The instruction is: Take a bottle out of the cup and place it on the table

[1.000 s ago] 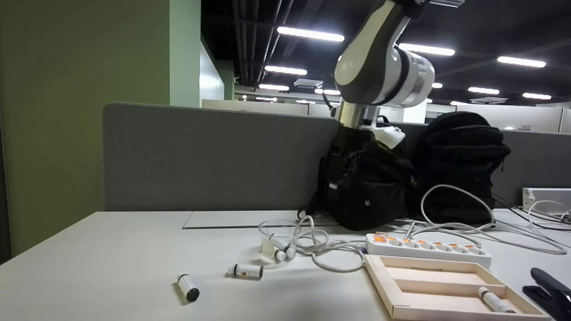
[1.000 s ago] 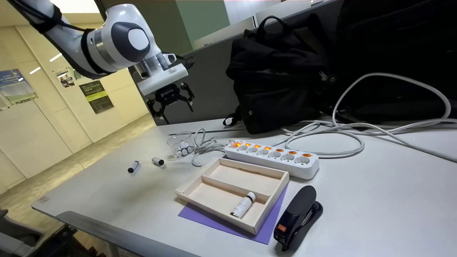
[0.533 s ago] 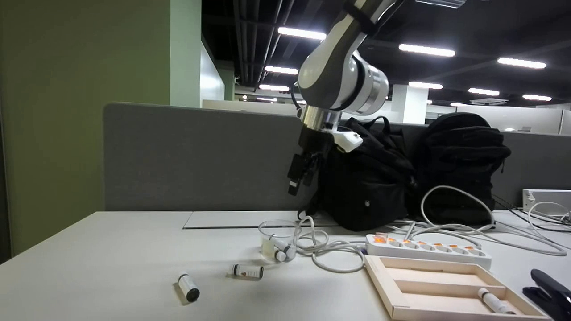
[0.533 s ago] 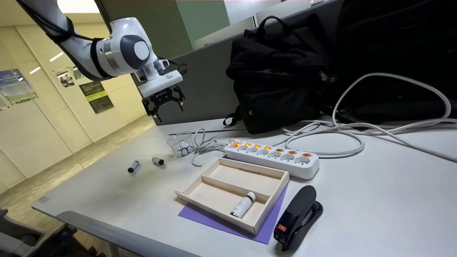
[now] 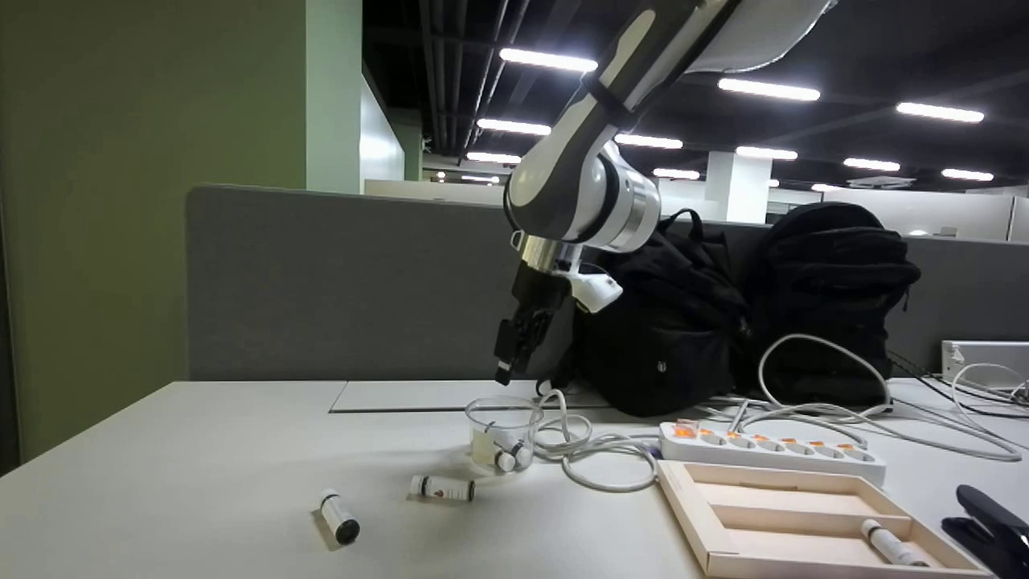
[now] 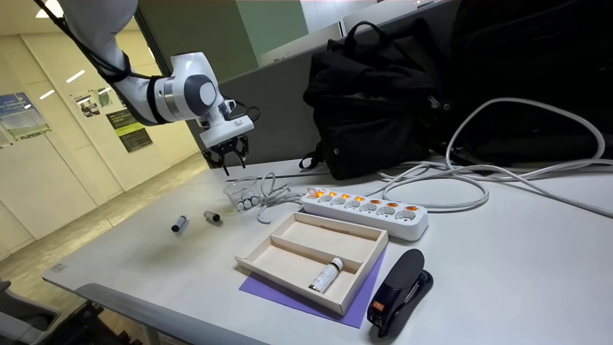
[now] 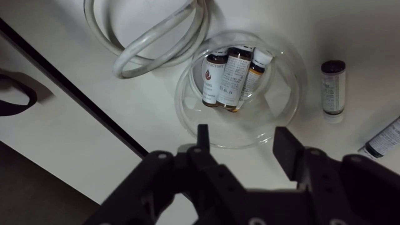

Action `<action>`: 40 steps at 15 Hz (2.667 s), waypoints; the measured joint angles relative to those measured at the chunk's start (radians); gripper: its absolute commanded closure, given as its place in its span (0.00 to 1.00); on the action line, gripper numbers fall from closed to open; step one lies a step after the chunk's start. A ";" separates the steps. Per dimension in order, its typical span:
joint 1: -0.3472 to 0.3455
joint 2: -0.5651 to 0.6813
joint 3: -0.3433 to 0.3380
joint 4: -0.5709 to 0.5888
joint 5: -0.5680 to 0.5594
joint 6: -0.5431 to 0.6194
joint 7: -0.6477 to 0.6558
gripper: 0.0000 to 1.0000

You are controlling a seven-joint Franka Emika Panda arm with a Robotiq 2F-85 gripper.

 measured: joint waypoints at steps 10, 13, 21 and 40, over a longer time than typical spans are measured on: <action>0.001 0.172 0.002 0.121 -0.024 -0.023 -0.006 0.62; 0.001 0.206 -0.005 0.148 -0.038 -0.039 -0.006 0.89; 0.004 0.220 -0.005 0.188 -0.041 -0.078 -0.006 1.00; 0.003 0.240 -0.004 0.220 -0.041 -0.111 -0.006 0.90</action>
